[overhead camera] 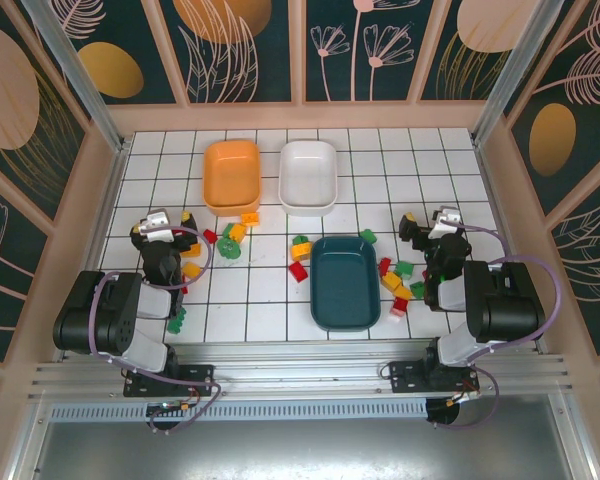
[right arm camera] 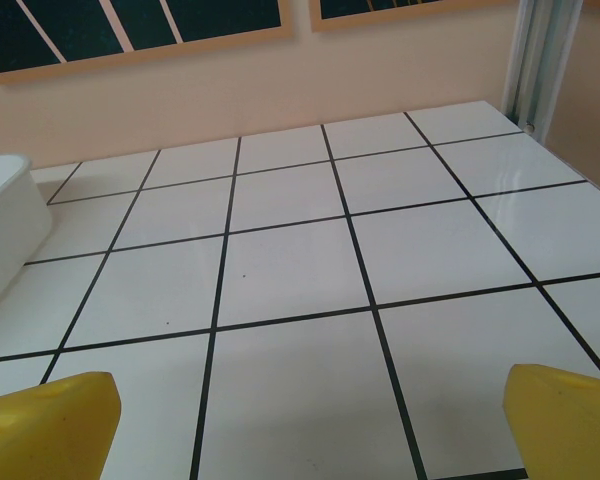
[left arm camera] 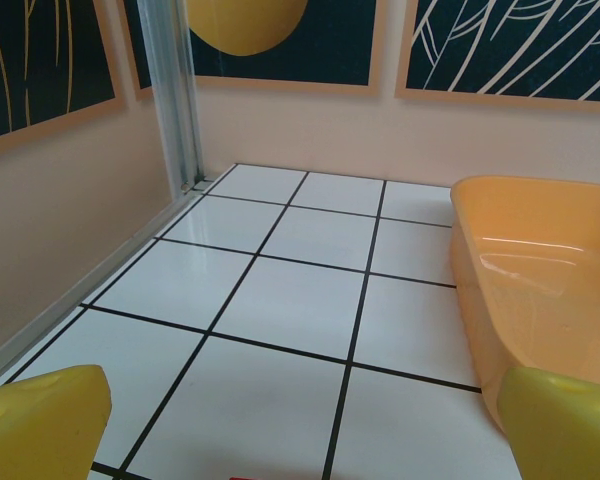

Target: Sort the legos into containers by color

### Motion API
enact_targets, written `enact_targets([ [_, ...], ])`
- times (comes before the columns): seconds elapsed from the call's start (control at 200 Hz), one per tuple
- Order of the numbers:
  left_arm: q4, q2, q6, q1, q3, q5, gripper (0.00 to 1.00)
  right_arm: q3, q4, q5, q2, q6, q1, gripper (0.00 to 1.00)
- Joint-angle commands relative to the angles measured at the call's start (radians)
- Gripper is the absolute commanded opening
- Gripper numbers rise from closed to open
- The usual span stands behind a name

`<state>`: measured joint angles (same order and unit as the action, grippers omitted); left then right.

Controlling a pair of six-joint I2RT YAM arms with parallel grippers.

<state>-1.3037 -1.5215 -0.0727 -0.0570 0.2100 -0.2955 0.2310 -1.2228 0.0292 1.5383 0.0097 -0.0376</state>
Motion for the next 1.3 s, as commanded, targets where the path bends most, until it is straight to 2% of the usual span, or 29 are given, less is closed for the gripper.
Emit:
enact_targets([
  [0.0, -0.010, 0.001, -0.014, 0.009, 0.008, 0.007, 0.99, 0.009, -0.014, 0.013, 0.001, 0.003, -0.001, 0.99],
  [0.21, -0.019, 0.006, -0.010, 0.009, 0.004, 0.004, 0.99, 0.013, -0.003, -0.012, -0.004, 0.000, 0.007, 0.99],
  [0.255, 0.054, 0.048, -0.002, 0.010, 0.031, 0.025, 0.99, 0.032, 0.054, -0.048, -0.038, -0.009, 0.027, 0.99],
  [0.355, 0.396, 0.204, 0.008, 0.007, 0.160, 0.105, 0.99, 0.190, 0.402, -0.209, -0.159, -0.028, 0.101, 0.99],
  [0.46, 0.470, 0.372, -0.168, 0.005, 0.183, 0.195, 0.99, 0.296, 0.549, -0.331, -0.297, -0.100, 0.240, 0.99],
  [0.52, 0.552, 0.469, -0.254, 0.005, 0.212, 0.211, 0.99, 0.354, 0.629, -0.393, -0.378, -0.127, 0.334, 0.99],
  [0.561, 0.633, 0.527, -0.299, 0.006, 0.245, 0.218, 0.99, 0.415, 0.722, -0.444, -0.422, -0.095, 0.390, 0.99],
  [0.596, 0.718, 0.581, -0.335, 0.005, 0.282, 0.225, 0.99, 0.484, 0.846, -0.471, -0.452, -0.006, 0.416, 0.99],
  [0.641, 0.829, 0.642, -0.385, 0.005, 0.333, 0.229, 0.99, 0.573, 1.024, -0.443, -0.475, 0.138, 0.416, 0.99],
  [0.706, 0.995, 0.721, -0.507, 0.005, 0.402, 0.216, 0.99, 0.655, 1.197, -0.261, -0.483, 0.258, 0.371, 0.99],
  [0.776, 1.100, 0.799, -0.686, 0.005, 0.425, 0.215, 0.99, 0.624, 1.222, -0.138, -0.503, 0.366, 0.337, 0.99],
  [0.866, 1.083, 0.910, -0.805, 0.005, 0.315, 0.260, 0.99, 0.502, 1.191, -0.049, -0.544, 0.439, 0.315, 0.99],
  [0.931, 1.085, 1.007, -0.963, 0.005, 0.186, 0.152, 0.99, 0.459, 1.227, 0.023, -0.541, 0.464, 0.322, 0.84],
  [0.991, 1.049, 1.101, -0.956, 0.005, 0.084, 0.135, 0.98, 0.459, 1.311, 0.002, -0.512, 0.484, 0.356, 0.74],
  [1.091, 1.096, 1.183, -0.949, 0.005, 0.025, 0.172, 0.86, 0.473, 1.447, -0.087, -0.440, 0.487, 0.429, 0.74],
  [1.196, 1.209, 1.140, -0.891, 0.005, 0.079, 0.234, 0.89, 0.474, 1.538, -0.150, -0.371, 0.483, 0.513, 0.74],
  [1.296, 1.185, 1.038, -0.883, 0.005, 0.104, 0.360, 0.92, 0.474, 1.594, -0.165, -0.318, 0.498, 0.563, 0.70],
])
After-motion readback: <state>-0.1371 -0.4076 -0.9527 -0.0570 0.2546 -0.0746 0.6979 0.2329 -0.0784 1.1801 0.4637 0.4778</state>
